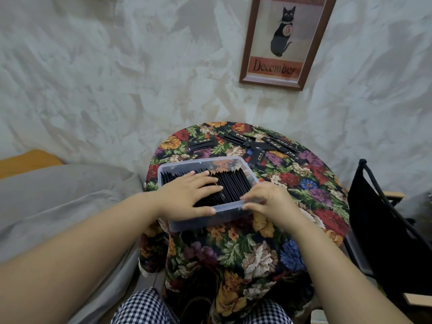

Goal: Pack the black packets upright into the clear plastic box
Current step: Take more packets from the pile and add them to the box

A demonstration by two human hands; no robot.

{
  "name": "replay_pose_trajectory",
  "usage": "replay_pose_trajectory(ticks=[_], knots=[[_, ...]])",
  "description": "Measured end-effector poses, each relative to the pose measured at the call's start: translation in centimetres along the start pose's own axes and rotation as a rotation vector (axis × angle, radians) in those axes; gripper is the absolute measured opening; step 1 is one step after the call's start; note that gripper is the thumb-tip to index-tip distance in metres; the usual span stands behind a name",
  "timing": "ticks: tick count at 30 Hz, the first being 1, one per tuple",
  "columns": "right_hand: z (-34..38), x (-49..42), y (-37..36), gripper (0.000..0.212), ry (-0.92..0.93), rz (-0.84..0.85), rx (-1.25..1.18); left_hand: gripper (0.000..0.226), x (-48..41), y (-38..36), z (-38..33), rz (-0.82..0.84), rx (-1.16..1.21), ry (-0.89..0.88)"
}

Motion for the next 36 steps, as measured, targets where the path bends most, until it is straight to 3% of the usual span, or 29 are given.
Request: replay_pose_trajectory(ticks=[3,6,11,17,21,27,36], knots=[[-0.2,-1.0,0.2,0.022,0.006,0.017,0.007,0.070,-0.5,0.3,0.5,-0.012,-0.011,0.015],[-0.9,-1.1,1.1,0.019,-0.029,0.038,-0.102,0.070,-0.6,0.2,0.6,-0.021,-0.013,0.017],[-6.1,-4.0,4.9,0.019,-0.180,-0.258,-0.240,0.094,-0.6,-0.2,1.0,-0.040,-0.024,0.009],[-16.4,-11.8,3.0,0.052,-0.449,-0.072,-0.046,0.088,-0.6,-0.3,1.2,-0.075,-0.022,0.010],[-19.1,-16.9,0.7,0.055,-0.425,0.044,0.071,0.074,-0.4,0.0,1.0,-0.071,-0.013,0.040],[-22.0,-19.2,-1.7,0.065,-0.460,0.163,0.160,0.070,-0.4,0.1,1.0,-0.074,0.014,0.042],[-18.4,-12.3,-2.0,0.049,-0.242,0.100,0.148,0.070,-0.4,0.1,1.1,-0.098,0.018,0.044]])
Point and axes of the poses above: each hand's wrist, its own x-axis away from the middle knuckle, its own y-axis out of the back of the hand, z = x × y, the point moved 8 cm from there along -x, towards the middle knuckle, and after that the axes turned 6 degrees about -x, right-handed, at the moved point
